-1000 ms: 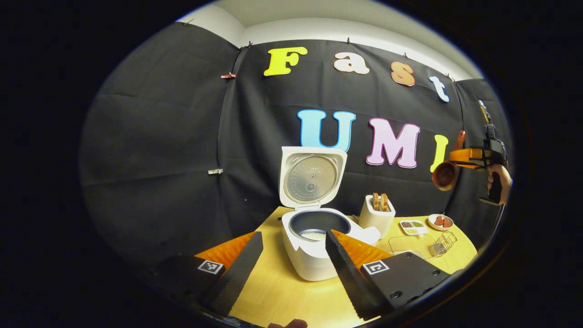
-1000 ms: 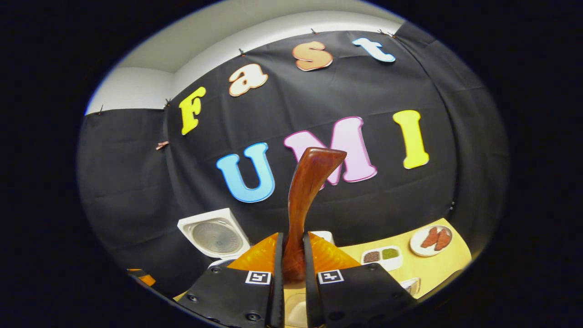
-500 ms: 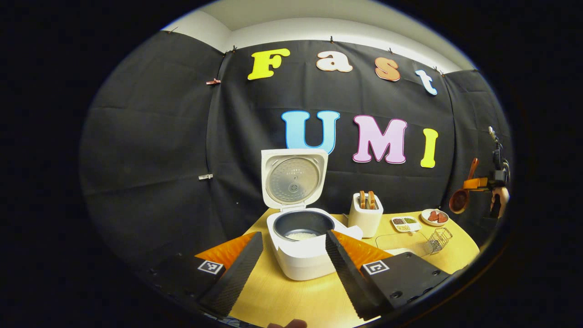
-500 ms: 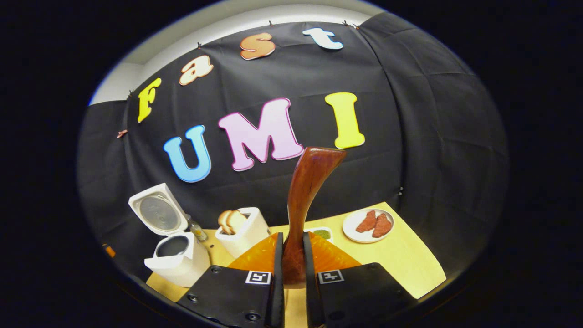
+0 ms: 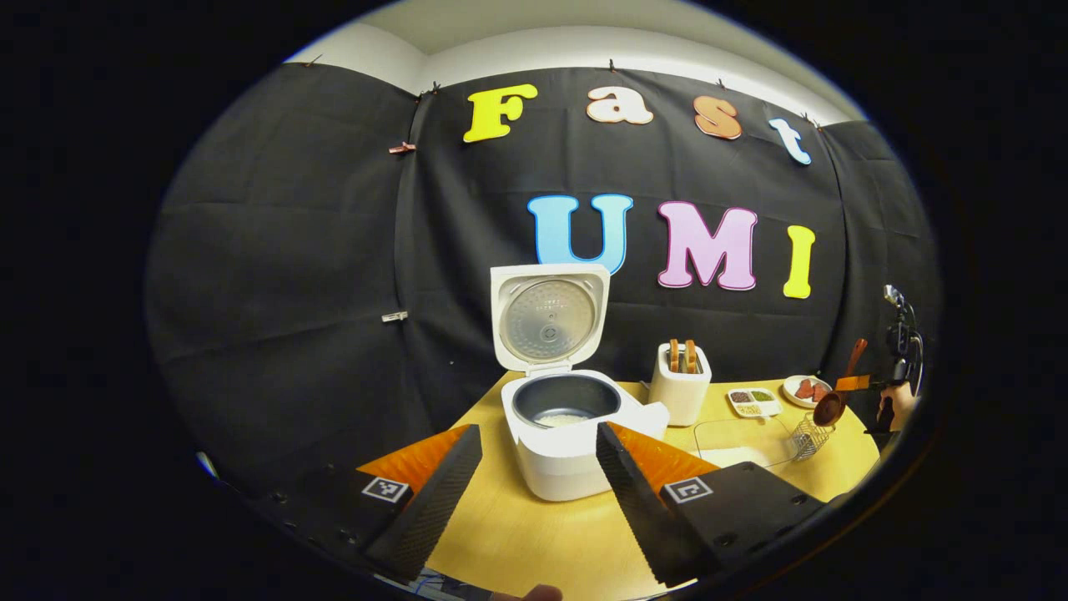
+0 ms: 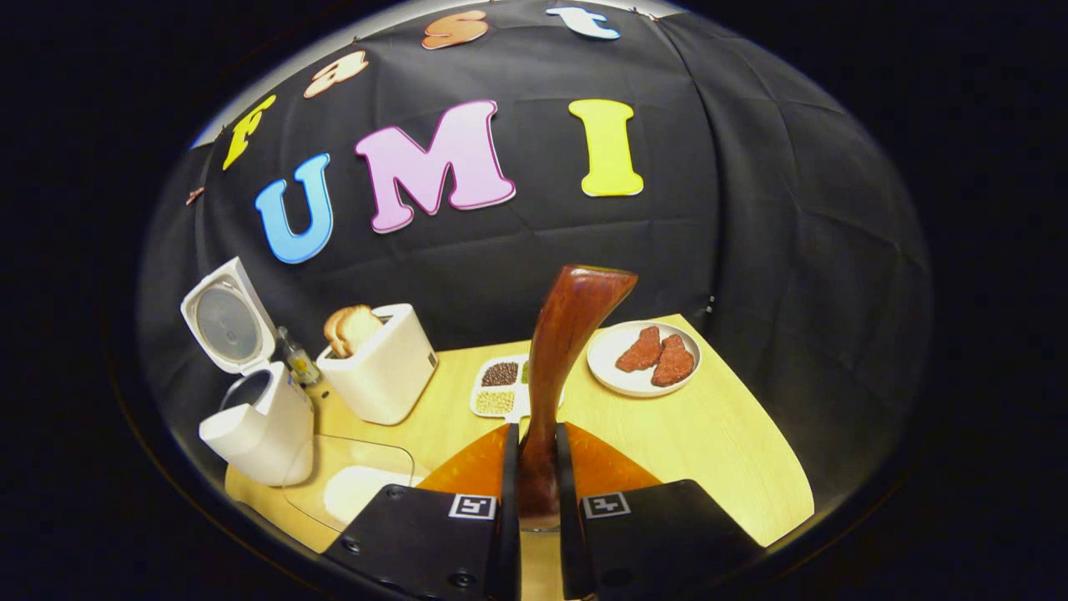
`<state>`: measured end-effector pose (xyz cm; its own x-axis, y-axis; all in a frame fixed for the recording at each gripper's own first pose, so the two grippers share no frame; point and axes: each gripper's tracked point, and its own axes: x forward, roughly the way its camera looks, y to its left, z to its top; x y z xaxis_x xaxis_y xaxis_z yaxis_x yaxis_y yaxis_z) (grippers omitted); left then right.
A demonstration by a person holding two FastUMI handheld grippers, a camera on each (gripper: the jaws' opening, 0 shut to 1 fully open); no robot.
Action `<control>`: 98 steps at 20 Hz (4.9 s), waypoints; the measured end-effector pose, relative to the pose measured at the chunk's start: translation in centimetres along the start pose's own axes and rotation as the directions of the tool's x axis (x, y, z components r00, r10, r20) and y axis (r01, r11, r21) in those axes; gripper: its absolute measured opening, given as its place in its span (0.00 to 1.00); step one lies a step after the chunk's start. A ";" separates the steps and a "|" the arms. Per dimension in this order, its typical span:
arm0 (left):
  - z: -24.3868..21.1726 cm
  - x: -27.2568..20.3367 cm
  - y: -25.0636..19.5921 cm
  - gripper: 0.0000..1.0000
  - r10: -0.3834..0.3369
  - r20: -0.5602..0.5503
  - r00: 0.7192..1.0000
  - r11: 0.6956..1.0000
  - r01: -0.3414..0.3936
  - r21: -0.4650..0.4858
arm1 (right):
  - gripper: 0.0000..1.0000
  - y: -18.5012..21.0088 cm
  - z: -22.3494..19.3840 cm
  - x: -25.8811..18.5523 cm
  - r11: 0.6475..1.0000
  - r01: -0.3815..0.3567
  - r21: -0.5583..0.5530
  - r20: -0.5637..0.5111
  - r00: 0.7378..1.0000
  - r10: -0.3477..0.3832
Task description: Close the left gripper, press the button to open the rice cooker; take a wooden spoon from the chopstick holder with the right hand, scoop a spoonful of rice and pour it into the rice cooker, then put the wooden spoon back into the chopstick holder.
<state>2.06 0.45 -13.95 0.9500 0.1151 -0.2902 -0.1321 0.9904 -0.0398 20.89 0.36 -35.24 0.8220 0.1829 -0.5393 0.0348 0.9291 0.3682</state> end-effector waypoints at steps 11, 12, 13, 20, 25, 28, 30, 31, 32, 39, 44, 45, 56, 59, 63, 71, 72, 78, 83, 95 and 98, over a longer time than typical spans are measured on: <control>0.2 -0.5 0.3 0.95 -0.006 -0.016 1.000 1.000 0.006 0.009 | 0.25 -2.7 -4.5 2.4 0.996 0.058 0.071 -0.101 0.994 -0.050; 0.3 -0.3 -0.1 0.95 -0.018 -0.016 1.000 1.000 0.018 0.008 | 0.30 -3.1 -4.6 2.1 0.995 0.063 0.080 -0.112 0.992 -0.054; 0.4 0.0 -0.3 0.95 -0.030 -0.013 0.999 1.000 0.030 0.006 | 0.33 -3.3 -4.7 1.3 0.993 0.065 0.094 -0.119 0.991 -0.054; 2.8 2.8 -3.2 0.95 -0.133 0.022 0.991 0.991 0.133 -0.016 | 0.74 -4.3 -4.3 -4.3 0.993 0.077 0.087 -0.093 0.993 -0.069; 8.2 5.5 -4.4 0.95 -0.183 0.121 0.976 0.982 0.187 -0.028 | 0.99 -3.7 -3.2 -10.2 0.998 0.067 0.017 -0.024 0.998 -0.066; 12.2 7.4 -5.0 0.95 -0.206 0.193 0.959 0.977 0.212 -0.011 | 0.99 -2.5 -1.5 -13.6 0.998 0.046 -0.041 0.023 0.999 -0.045; 14.7 8.8 -5.2 0.95 -0.222 0.228 0.948 0.973 0.230 -0.010 | 0.98 -1.7 0.5 -15.5 0.998 0.042 -0.050 0.073 0.997 -0.038; 16.1 9.4 -5.3 0.95 -0.226 0.246 0.942 0.972 0.237 -0.014 | 0.98 -1.1 1.4 -16.5 0.998 0.035 -0.043 0.095 0.995 -0.031; 17.4 10.0 -5.2 0.95 -0.225 0.269 0.937 0.971 0.239 -0.018 | 0.98 -0.6 2.3 -17.4 0.999 0.035 -0.033 0.117 0.993 -0.031; 25.0 16.1 -4.1 0.95 -0.183 0.373 0.909 0.977 0.212 -0.037 | 0.98 -0.1 4.8 -20.8 0.997 0.074 -0.023 0.192 0.979 -0.069; 27.2 22.8 -2.3 0.95 -0.123 0.365 0.923 0.980 0.170 -0.100 | 0.99 -0.4 4.4 -22.1 0.994 0.108 -0.026 0.195 0.976 -0.101; 27.4 24.2 -2.0 0.95 -0.109 0.361 0.926 0.985 0.150 -0.087 | 0.99 -0.5 4.5 -22.3 0.993 0.116 -0.023 0.200 0.974 -0.110; 21.6 37.7 -2.4 0.95 -0.054 0.178 0.983 0.998 0.060 -0.030 | 0.99 -1.3 3.0 -24.3 0.982 0.191 -0.008 0.193 0.964 -0.186; 19.5 39.3 -1.9 0.95 -0.034 0.121 0.992 0.998 0.041 -0.055 | 0.99 -1.4 2.9 -24.8 0.981 0.194 0.010 0.191 0.963 -0.192; 18.4 38.1 -2.6 0.96 -0.014 0.082 0.997 1.000 0.015 -0.016 | 0.99 -1.6 2.6 -25.5 0.981 0.189 0.039 0.196 0.961 -0.193; 12.6 29.6 -5.5 0.98 -0.006 0.008 1.000 0.998 0.005 0.063 | 0.99 -1.4 1.9 -26.1 0.987 0.151 0.061 0.187 0.969 -0.160; 11.7 28.7 -5.8 0.99 -0.010 -0.012 1.000 0.999 0.010 0.046 | 0.99 -1.5 1.8 -26.2 0.988 0.146 0.055 0.184 0.971 -0.154; 6.8 25.2 -7.1 1.00 -0.041 -0.141 0.989 0.995 0.027 -0.100 | 0.99 -1.9 1.8 -26.4 0.991 0.128 0.024 0.177 0.976 -0.131; 2.2 24.4 -7.7 0.96 -0.038 -0.241 0.970 0.984 -0.006 -0.179 | 0.99 -2.6 1.8 -27.0 0.993 0.115 0.025 0.181 0.976 -0.118; -4.9 24.6 -8.6 0.99 0.054 -0.353 0.934 0.993 -0.089 -0.084 | 0.98 -2.7 0.5 -26.9 0.994 0.107 0.003 0.157 0.982 -0.107; -6.0 24.5 -8.6 0.98 0.059 -0.368 0.928 0.992 -0.095 -0.080 | 0.99 -2.6 0.2 -26.9 0.994 0.106 0.006 0.151 0.983 -0.105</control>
<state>24.78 -5.74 -26.46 0.7695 0.1369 -0.6238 -0.2439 0.9657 -0.0888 -1.16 -7.02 -21.55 0.8900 0.0334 -0.4546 0.1251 0.9412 0.3140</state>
